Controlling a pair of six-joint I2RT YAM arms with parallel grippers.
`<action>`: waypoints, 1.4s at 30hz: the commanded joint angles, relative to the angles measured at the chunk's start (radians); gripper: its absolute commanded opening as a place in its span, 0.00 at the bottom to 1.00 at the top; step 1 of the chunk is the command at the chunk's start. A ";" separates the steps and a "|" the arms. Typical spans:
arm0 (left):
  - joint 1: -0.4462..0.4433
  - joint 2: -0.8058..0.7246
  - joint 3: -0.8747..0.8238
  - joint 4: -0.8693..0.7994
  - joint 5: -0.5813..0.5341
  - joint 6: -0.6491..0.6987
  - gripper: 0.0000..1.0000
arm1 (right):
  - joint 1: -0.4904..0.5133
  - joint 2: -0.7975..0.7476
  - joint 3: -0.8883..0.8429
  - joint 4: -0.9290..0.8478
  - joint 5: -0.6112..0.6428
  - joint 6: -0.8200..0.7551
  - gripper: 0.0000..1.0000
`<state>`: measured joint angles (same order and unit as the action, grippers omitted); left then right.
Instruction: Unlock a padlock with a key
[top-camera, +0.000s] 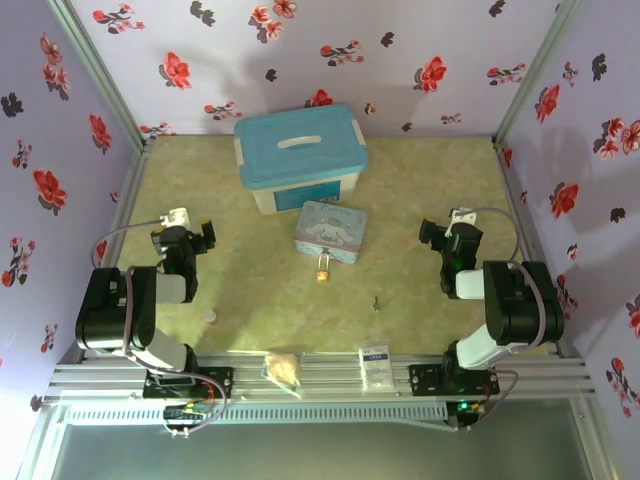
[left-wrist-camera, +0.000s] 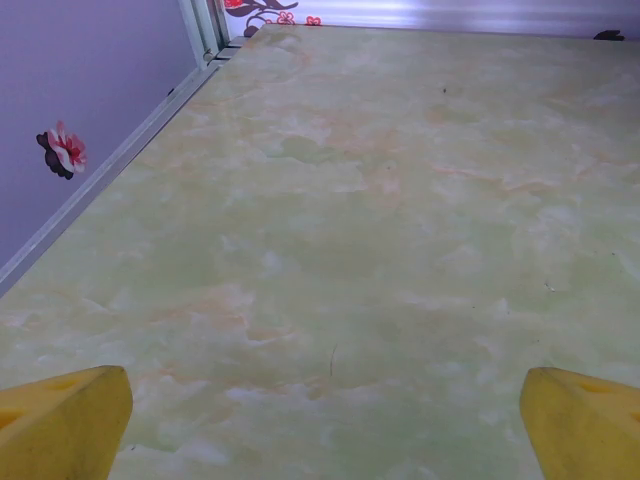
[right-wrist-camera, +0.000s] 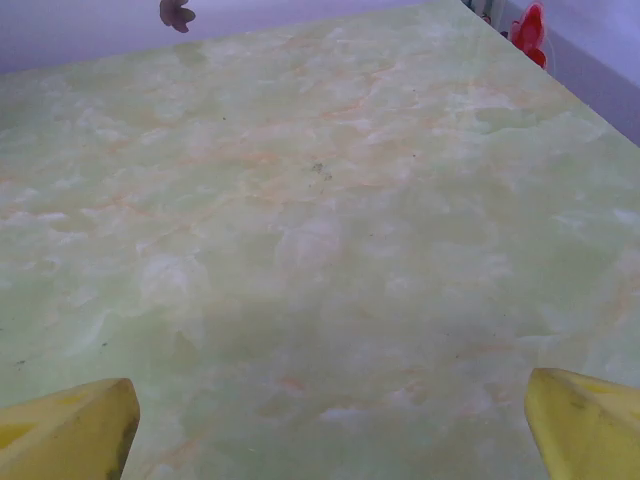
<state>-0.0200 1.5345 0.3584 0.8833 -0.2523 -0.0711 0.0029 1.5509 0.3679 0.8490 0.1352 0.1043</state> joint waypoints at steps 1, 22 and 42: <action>-0.007 0.012 0.020 0.040 -0.018 0.021 1.00 | 0.006 0.010 0.024 0.032 0.025 -0.017 0.99; -0.007 0.013 0.021 0.040 -0.019 0.021 1.00 | 0.006 0.011 0.023 0.032 0.025 -0.018 0.99; -0.007 0.012 0.024 0.032 0.000 0.028 1.00 | 0.005 0.011 0.026 0.032 0.025 -0.015 0.99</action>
<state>-0.0219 1.5352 0.3603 0.8829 -0.2512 -0.0677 0.0029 1.5509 0.3679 0.8490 0.1352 0.1043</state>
